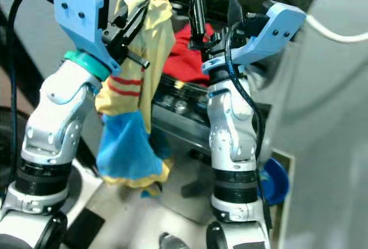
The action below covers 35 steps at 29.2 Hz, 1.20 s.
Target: Clothes washing
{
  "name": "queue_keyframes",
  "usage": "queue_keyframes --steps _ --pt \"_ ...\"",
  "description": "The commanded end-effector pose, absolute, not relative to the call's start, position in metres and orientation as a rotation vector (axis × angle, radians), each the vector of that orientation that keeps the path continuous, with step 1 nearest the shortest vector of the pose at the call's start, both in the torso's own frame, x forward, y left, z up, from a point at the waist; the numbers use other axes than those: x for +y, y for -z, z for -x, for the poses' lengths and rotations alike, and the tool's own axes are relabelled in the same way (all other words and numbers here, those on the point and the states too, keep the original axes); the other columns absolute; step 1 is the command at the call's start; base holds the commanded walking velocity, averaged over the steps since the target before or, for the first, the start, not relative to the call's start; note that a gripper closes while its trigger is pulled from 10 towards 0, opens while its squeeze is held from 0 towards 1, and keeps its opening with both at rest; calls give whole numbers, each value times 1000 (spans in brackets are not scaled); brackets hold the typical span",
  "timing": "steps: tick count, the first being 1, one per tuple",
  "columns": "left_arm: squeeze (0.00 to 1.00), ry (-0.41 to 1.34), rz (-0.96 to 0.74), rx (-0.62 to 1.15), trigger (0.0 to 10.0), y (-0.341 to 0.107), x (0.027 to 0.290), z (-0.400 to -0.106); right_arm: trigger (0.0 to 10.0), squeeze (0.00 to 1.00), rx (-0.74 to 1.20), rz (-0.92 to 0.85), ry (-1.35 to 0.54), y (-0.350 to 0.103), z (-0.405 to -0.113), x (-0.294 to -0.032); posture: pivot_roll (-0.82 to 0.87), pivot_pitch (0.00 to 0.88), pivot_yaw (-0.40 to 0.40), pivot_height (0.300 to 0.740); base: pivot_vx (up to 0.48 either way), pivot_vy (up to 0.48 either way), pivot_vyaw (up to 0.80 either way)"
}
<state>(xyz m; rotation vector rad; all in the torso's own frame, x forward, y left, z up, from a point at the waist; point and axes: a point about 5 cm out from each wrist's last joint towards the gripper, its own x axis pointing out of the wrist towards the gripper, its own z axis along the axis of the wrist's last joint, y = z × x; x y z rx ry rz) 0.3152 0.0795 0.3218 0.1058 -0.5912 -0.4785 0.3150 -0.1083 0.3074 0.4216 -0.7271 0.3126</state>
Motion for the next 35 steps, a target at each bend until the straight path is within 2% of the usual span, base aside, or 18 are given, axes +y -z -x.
queue_keyframes --steps 1,10,16,31,35 --pt "0 481 -87 -614 10000 -327 78 -311 10000 0 -723 -425 -305 -307 -315 -110 -40 0 54 740 0 0 -781" --pt "0 466 -75 -605 10000 -326 81 -313 10000 0 -715 -426 -294 -306 -316 -111 -37 0 50 740 0 0 -781" --pt "0 458 -72 -604 10000 -327 82 -313 10000 0 -702 -421 -263 -304 -319 -114 -37 0 50 740 0 427 -725" --pt "0 454 -78 -597 10000 -326 82 -314 10000 0 -700 -381 -254 -303 -319 -112 -39 0 52 740 0 472 0" --pt "0 446 -89 -591 10000 -325 82 -315 10000 0 -700 -378 -255 -302 -319 -111 -40 0 52 740 0 0 0"
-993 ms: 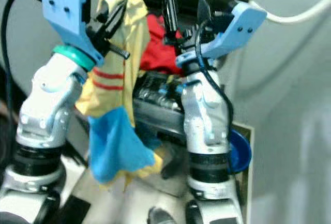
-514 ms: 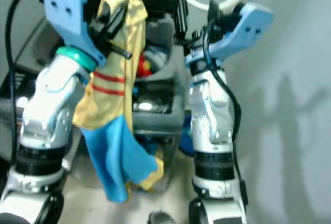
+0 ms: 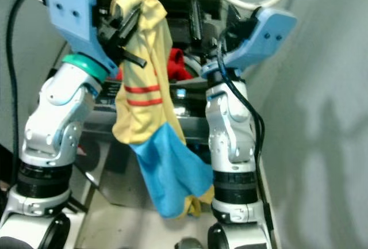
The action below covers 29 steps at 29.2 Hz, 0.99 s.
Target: Clothes washing
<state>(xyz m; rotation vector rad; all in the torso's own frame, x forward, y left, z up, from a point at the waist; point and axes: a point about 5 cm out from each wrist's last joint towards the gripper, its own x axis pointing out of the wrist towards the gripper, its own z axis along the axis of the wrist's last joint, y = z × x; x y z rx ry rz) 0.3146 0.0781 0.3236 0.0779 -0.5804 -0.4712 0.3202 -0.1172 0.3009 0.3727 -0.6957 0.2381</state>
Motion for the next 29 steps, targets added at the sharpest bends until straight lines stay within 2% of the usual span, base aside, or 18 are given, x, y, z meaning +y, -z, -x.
queue_keyframes --steps 1,20,25,29 --pt "0 446 -90 -588 10000 -325 82 -315 10000 0 -700 -377 -256 -302 -319 -111 -41 0 53 740 0 0 0" --pt "0 419 -118 -593 10000 -324 84 -319 10000 0 -711 -340 -262 -302 -318 -110 -45 0 51 740 0 0 0" --pt "0 408 -114 -594 10000 -324 85 -319 10000 0 -705 -331 -267 -301 -318 -109 -46 0 51 740 390 0 -800" --pt "0 405 -112 -595 10000 -324 86 -320 10000 0 -704 -332 -269 -301 -318 -108 -45 0 51 740 398 266 -800"
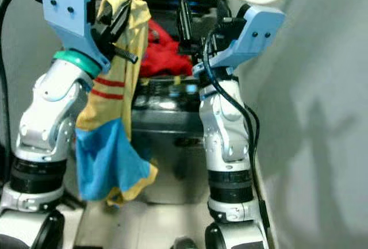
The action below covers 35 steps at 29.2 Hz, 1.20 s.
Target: Clothes washing
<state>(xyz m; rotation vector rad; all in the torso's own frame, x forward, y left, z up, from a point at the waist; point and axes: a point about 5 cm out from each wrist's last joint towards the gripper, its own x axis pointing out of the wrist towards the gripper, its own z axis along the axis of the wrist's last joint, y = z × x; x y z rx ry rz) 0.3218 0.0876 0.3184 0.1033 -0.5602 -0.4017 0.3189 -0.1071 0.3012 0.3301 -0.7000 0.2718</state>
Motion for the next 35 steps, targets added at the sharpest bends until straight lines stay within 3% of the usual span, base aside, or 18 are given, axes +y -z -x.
queue_keyframes --steps 1,6,35 --pt "0 405 -112 -595 10000 -324 86 -320 10000 0 -704 -332 -269 -301 -318 -108 -45 0 51 740 398 266 -800" --pt "0 400 -113 -600 10000 -326 86 -320 10000 0 -717 -324 -269 -302 -317 -108 -44 0 53 740 364 226 -320" --pt "0 429 -164 -660 10000 -331 81 -315 10000 0 -737 -266 -336 -302 -314 -103 -41 0 51 740 0 0 0"
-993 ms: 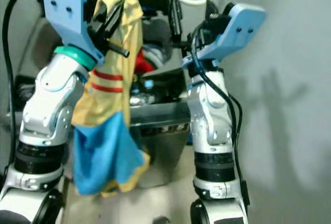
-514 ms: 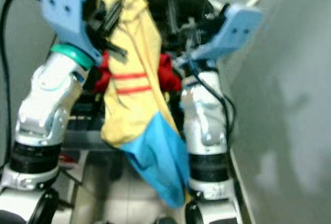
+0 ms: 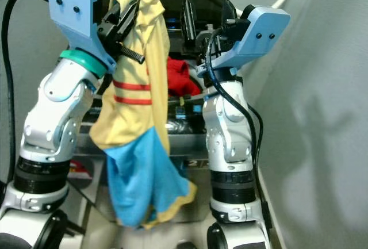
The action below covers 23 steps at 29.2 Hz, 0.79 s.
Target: Clothes washing
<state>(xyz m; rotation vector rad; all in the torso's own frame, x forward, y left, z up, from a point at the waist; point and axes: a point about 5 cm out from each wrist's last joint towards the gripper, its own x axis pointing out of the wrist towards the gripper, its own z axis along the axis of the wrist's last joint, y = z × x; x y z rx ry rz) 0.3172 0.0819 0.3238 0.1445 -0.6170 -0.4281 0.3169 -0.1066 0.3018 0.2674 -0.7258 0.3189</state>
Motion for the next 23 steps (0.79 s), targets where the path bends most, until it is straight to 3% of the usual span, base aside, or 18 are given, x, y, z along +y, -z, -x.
queue_keyframes --steps 1,2,6,7,8,9,10,11,16,23 --pt "0 421 -228 -712 10000 -335 80 -314 10000 0 -745 -233 -380 -304 -313 -100 -42 0 50 740 0 0 0" --pt "0 390 -323 -786 10000 -343 80 -314 10000 0 -750 -199 -473 -306 -310 -96 -43 0 48 740 0 0 0" --pt "0 364 -385 -841 10000 -351 79 -316 10000 0 -742 -187 -559 -308 -308 -92 -45 0 47 740 0 0 0" --pt "0 322 -458 -931 10000 -367 79 -318 10000 0 -663 -134 -791 -298 -298 -88 -50 0 44 740 0 0 0" --pt "0 322 -458 -931 10000 -367 79 -318 10000 0 -663 -134 -791 -298 -298 -88 -50 0 44 740 0 0 0" --pt "0 303 -498 -995 10000 -382 78 -319 10000 0 -548 -67 -976 -278 -290 -85 -53 0 44 740 0 0 0" --pt "0 303 -498 -995 10000 -382 78 -319 10000 0 -548 -67 -976 -278 -290 -85 -53 0 44 740 0 0 0" --pt "0 297 -515 -1041 10000 -394 77 -320 10000 0 -437 -37 -1098 -257 -284 -84 -56 0 43 740 0 0 0" --pt "0 313 -507 -1056 10000 -401 75 -320 10000 0 -354 -20 -1145 -238 -281 -81 -58 0 42 740 0 0 0" --pt "0 361 -401 -1054 10000 -411 72 -319 10000 0 -225 -2 -1200 -201 -279 -58 -60 0 44 740 0 0 0"
